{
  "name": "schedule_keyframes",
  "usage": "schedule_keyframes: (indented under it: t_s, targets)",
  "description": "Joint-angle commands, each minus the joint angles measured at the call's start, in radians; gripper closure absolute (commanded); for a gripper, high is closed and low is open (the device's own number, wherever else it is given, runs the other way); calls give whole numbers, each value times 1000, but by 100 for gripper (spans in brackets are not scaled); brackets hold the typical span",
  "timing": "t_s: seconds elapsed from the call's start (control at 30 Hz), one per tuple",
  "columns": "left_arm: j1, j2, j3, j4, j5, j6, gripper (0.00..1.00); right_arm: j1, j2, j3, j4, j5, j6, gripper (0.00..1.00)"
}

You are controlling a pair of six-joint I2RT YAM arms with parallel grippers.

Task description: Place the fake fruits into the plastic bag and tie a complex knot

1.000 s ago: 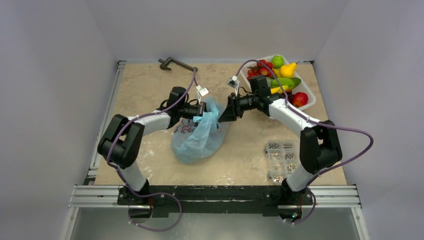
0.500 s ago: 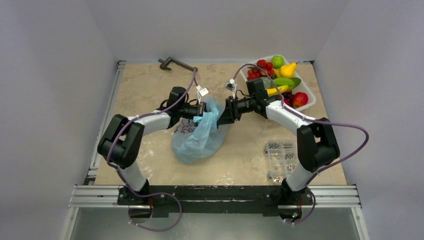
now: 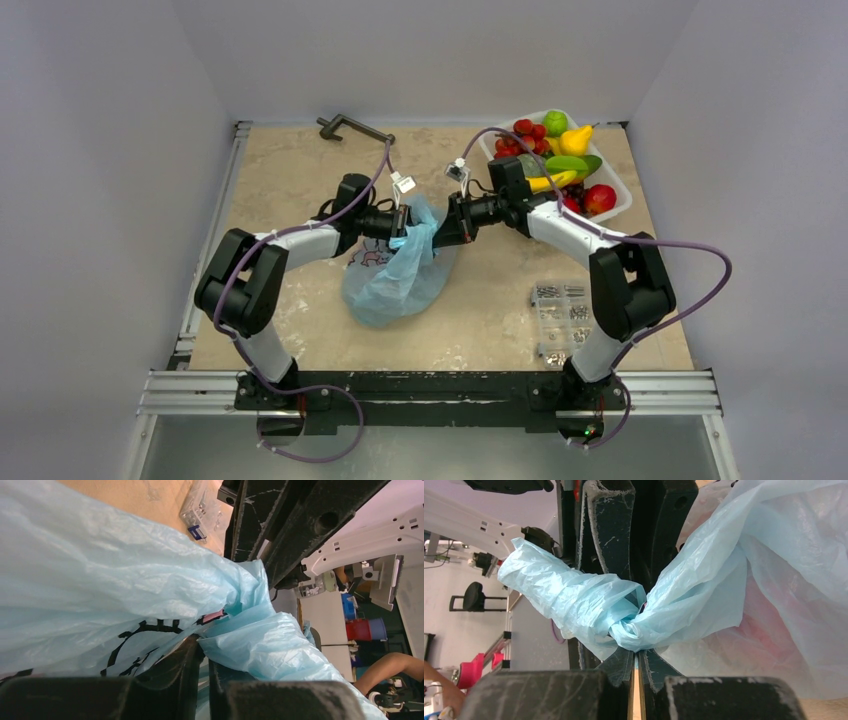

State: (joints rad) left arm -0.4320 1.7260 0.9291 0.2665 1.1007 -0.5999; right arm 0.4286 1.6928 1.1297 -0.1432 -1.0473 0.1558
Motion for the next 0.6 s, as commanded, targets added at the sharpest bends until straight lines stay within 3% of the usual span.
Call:
schedule_keyframes:
  t_s: [0.0,0.27,0.43,0.57]
  targets:
    - [14,-53,-2,-6,10,62,82,5,-23,41,-56,-27,-67,100]
    - [18,-112,-30,-77,-2,151,74,2,-31,44,-82,-23,-92,100]
    - [9,-93,-31,37,-6,75,100,2,-30,49,-87,-41,-88,99]
    - [7,-74,-25,75,-12,40,100,0,-34,57,-137,-56,-131,66]
